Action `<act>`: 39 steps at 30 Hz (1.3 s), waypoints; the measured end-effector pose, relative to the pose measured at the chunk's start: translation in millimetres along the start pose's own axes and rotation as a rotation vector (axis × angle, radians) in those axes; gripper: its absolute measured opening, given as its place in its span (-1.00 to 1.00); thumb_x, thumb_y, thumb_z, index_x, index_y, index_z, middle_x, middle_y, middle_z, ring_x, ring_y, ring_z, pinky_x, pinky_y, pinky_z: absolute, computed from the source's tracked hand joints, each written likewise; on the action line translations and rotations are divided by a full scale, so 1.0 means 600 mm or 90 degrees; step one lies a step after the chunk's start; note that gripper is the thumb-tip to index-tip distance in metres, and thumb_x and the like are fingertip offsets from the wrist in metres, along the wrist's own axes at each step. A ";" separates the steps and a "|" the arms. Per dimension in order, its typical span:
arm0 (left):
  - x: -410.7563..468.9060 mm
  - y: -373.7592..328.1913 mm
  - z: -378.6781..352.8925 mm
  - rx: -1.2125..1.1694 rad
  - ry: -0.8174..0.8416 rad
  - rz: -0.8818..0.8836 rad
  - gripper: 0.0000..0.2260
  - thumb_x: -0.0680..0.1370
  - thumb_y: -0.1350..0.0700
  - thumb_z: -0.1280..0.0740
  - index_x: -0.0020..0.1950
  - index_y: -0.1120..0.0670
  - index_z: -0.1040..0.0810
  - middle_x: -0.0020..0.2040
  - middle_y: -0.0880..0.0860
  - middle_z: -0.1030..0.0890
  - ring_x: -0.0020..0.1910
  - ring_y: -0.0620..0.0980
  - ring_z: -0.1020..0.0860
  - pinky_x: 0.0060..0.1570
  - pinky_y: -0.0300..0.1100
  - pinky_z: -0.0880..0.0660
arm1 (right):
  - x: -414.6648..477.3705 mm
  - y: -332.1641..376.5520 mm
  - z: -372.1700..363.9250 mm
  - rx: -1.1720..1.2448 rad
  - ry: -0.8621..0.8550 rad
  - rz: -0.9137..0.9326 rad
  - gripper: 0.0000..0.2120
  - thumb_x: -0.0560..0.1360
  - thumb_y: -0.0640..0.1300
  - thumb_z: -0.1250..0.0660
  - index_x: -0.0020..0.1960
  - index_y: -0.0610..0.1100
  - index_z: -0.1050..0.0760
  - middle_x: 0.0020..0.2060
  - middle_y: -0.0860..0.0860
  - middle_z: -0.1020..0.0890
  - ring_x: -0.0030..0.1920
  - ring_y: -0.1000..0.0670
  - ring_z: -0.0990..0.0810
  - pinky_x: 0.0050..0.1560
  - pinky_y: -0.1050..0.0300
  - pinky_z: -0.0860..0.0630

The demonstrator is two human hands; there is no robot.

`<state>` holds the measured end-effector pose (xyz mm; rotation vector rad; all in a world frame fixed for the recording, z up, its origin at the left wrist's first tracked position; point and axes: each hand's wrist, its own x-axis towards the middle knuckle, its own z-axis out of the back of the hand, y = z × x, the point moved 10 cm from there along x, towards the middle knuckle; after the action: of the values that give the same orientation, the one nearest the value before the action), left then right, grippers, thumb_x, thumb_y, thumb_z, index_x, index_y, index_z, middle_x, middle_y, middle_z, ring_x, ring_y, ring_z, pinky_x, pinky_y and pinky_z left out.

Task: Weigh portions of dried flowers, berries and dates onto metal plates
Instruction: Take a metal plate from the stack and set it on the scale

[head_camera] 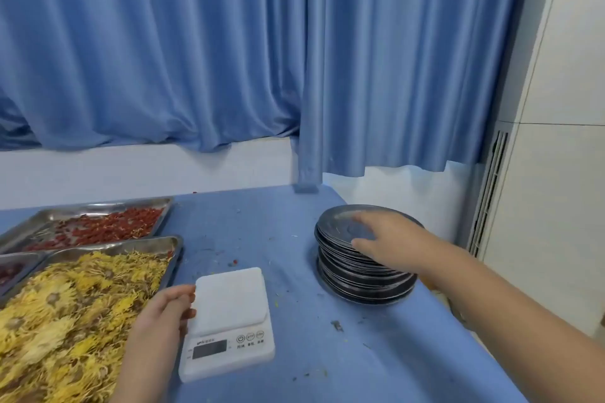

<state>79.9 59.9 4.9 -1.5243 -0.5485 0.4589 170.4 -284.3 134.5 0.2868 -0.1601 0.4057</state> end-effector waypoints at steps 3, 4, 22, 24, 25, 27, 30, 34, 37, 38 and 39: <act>0.004 0.019 0.023 0.077 -0.029 -0.037 -0.84 0.59 0.14 -0.26 -0.05 -0.07 -0.62 -0.05 -0.14 -0.59 -0.09 -0.19 -0.50 -0.20 -0.21 -0.35 | 0.014 -0.021 -0.032 -0.095 0.037 -0.034 -0.86 0.51 -0.07 -0.19 -0.21 0.09 -0.39 -0.29 0.16 -0.45 -0.10 -0.07 -0.52 -0.31 0.18 -0.32; 0.004 0.030 0.024 0.067 -0.027 -0.029 -0.84 0.59 0.14 -0.28 -0.06 -0.07 -0.61 -0.05 -0.12 -0.60 -0.08 -0.17 -0.52 -0.18 -0.17 -0.37 | 0.013 -0.027 -0.040 -0.122 0.041 -0.045 -0.77 0.51 -0.09 -0.17 -0.32 0.07 -0.28 -0.37 0.15 -0.40 -0.18 -0.08 -0.49 -0.39 0.18 -0.25; 0.005 0.085 0.026 -0.013 0.033 -0.038 -0.77 0.64 0.22 -0.21 0.08 -0.12 -0.53 0.13 -0.06 -0.59 0.16 -0.04 -0.54 0.22 0.13 -0.42 | 0.024 -0.029 -0.021 -0.071 -0.093 -0.076 -0.81 0.31 -0.12 -0.31 -0.12 -0.16 -0.58 -0.22 -0.10 -0.68 -0.13 -0.14 -0.63 -0.12 -0.03 -0.59; 0.008 0.089 0.026 -0.016 0.036 -0.036 -0.75 0.64 0.22 -0.21 0.07 -0.13 -0.53 0.14 -0.04 -0.59 0.17 -0.01 -0.53 0.24 0.16 -0.41 | 0.027 -0.031 -0.020 -0.051 -0.079 -0.080 -0.83 0.30 -0.10 -0.33 -0.13 -0.13 -0.58 -0.22 -0.05 -0.67 -0.14 -0.10 -0.62 -0.10 0.00 -0.59; 0.008 0.089 0.026 -0.019 0.038 -0.039 -0.75 0.64 0.22 -0.21 0.08 -0.14 -0.53 0.14 -0.04 -0.59 0.17 -0.01 -0.54 0.23 0.15 -0.42 | 0.029 -0.033 -0.020 -0.031 -0.072 -0.083 -0.85 0.30 -0.10 -0.35 -0.14 -0.09 -0.57 -0.22 -0.01 -0.67 -0.15 -0.07 -0.61 -0.08 0.02 -0.58; 0.009 0.090 0.027 -0.022 0.041 -0.046 -0.76 0.64 0.21 -0.21 0.08 -0.14 -0.52 0.13 -0.06 -0.59 0.17 -0.03 -0.54 0.19 0.12 -0.43 | 0.032 -0.035 -0.016 0.012 -0.059 -0.081 -0.89 0.29 -0.10 -0.39 -0.18 -0.01 -0.54 -0.22 0.06 -0.65 -0.15 -0.01 -0.61 -0.07 0.07 -0.57; 0.012 0.090 0.024 -0.025 0.044 -0.043 -0.74 0.64 0.25 -0.19 0.06 -0.12 -0.51 0.10 -0.06 -0.58 0.17 0.03 -0.53 0.21 0.14 -0.42 | 0.039 -0.035 -0.008 0.052 -0.028 -0.064 -0.90 0.29 -0.09 -0.44 -0.23 0.06 -0.55 -0.27 0.15 -0.64 -0.18 0.09 -0.61 -0.11 0.19 -0.55; 0.016 0.089 0.021 -0.047 0.054 -0.034 -0.78 0.65 0.25 -0.19 0.11 -0.06 -0.49 0.08 -0.07 -0.56 0.18 0.08 -0.51 0.25 0.17 -0.40 | 0.048 -0.030 0.004 0.037 0.016 -0.037 -0.89 0.31 -0.06 -0.49 -0.25 0.07 -0.56 -0.31 0.18 -0.65 -0.22 0.18 -0.60 -0.22 0.33 -0.46; 0.016 0.088 0.019 -0.058 0.064 -0.036 -0.81 0.65 0.24 -0.18 0.20 0.01 -0.45 0.08 -0.07 -0.55 0.19 0.09 -0.50 0.25 0.16 -0.40 | 0.053 -0.018 0.011 -0.043 0.041 0.001 -0.87 0.37 -0.08 -0.45 -0.25 0.10 -0.51 -0.32 0.22 -0.59 -0.22 0.15 -0.56 -0.26 0.31 -0.39; 0.015 0.087 0.018 -0.060 0.066 -0.038 -0.80 0.65 0.24 -0.18 0.21 0.02 -0.45 0.09 -0.06 -0.55 0.19 0.09 -0.50 0.24 0.16 -0.40 | 0.054 -0.012 0.013 -0.080 0.041 0.018 -0.87 0.39 -0.09 -0.41 -0.24 0.10 -0.49 -0.31 0.20 -0.58 -0.20 0.09 -0.55 -0.24 0.26 -0.40; 0.014 0.085 0.017 -0.062 0.068 -0.038 -0.80 0.65 0.24 -0.17 0.21 0.02 -0.44 0.09 -0.05 -0.55 0.18 0.09 -0.50 0.23 0.15 -0.40 | 0.055 -0.005 0.015 -0.124 0.031 0.036 -0.88 0.40 -0.12 -0.36 -0.21 0.09 -0.46 -0.29 0.18 -0.57 -0.18 0.03 -0.54 -0.21 0.21 -0.42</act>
<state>83.6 73.4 -46.1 -1.6105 -0.5375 0.3062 200.7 -277.4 149.4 0.0812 -0.1589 0.4499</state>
